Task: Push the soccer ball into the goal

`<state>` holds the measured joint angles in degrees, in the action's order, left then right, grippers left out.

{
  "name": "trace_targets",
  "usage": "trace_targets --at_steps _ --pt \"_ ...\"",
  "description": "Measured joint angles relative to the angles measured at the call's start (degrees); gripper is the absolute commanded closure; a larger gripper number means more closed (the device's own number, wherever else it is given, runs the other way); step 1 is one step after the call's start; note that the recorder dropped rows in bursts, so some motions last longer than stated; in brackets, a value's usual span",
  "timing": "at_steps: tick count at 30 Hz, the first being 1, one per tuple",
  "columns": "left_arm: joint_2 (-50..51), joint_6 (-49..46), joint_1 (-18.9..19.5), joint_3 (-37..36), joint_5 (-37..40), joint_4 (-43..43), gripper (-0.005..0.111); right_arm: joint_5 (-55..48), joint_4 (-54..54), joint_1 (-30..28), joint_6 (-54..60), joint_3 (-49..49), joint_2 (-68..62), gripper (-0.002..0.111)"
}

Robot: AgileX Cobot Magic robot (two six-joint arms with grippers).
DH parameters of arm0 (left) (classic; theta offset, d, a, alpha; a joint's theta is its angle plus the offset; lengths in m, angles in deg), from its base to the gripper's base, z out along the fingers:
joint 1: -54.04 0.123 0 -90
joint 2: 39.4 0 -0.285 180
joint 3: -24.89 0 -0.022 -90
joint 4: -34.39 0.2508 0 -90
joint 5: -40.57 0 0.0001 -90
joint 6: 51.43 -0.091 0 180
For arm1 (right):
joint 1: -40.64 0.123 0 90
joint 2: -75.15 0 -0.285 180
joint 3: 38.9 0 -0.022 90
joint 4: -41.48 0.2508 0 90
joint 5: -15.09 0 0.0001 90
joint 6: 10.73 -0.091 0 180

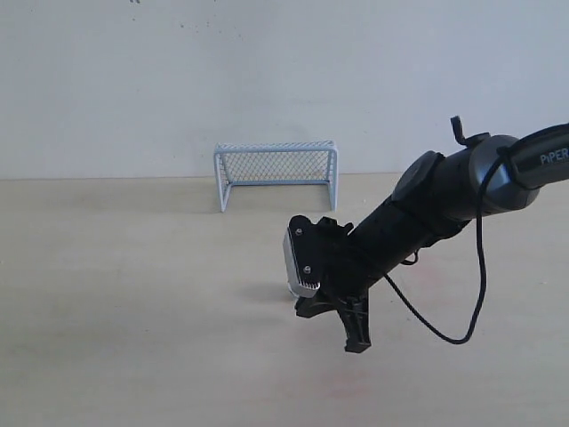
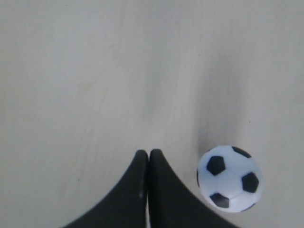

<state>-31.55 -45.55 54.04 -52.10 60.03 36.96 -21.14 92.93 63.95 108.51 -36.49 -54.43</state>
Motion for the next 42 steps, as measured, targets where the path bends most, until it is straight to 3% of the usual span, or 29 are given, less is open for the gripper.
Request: trace_targets --at_steps 8,11,15,19,29,42 --pt "0.0 0.0 0.0 0.0 0.0 0.0 0.102 -1.3 -6.1 0.1 -3.0 0.0 -0.1 0.109" --pt "0.0 0.0 0.0 0.0 0.0 0.0 0.102 4.8 -6.1 0.1 -2.5 -3.9 -2.3 0.109" --pt "0.0 0.0 0.0 0.0 0.0 0.0 0.102 20.6 -1.6 0.3 -0.2 -10.4 -5.1 0.109" --pt "0.0 0.0 0.0 0.0 0.0 0.0 0.102 23.5 1.1 1.4 -1.7 -10.7 -0.9 0.109" --pt "0.0 0.0 0.0 0.0 0.0 0.0 0.102 25.6 1.9 1.8 -3.3 2.1 11.5 0.109" --pt "0.0 0.0 0.0 0.0 0.0 0.0 0.102 22.8 4.1 1.8 -17.4 25.0 31.4 0.109"
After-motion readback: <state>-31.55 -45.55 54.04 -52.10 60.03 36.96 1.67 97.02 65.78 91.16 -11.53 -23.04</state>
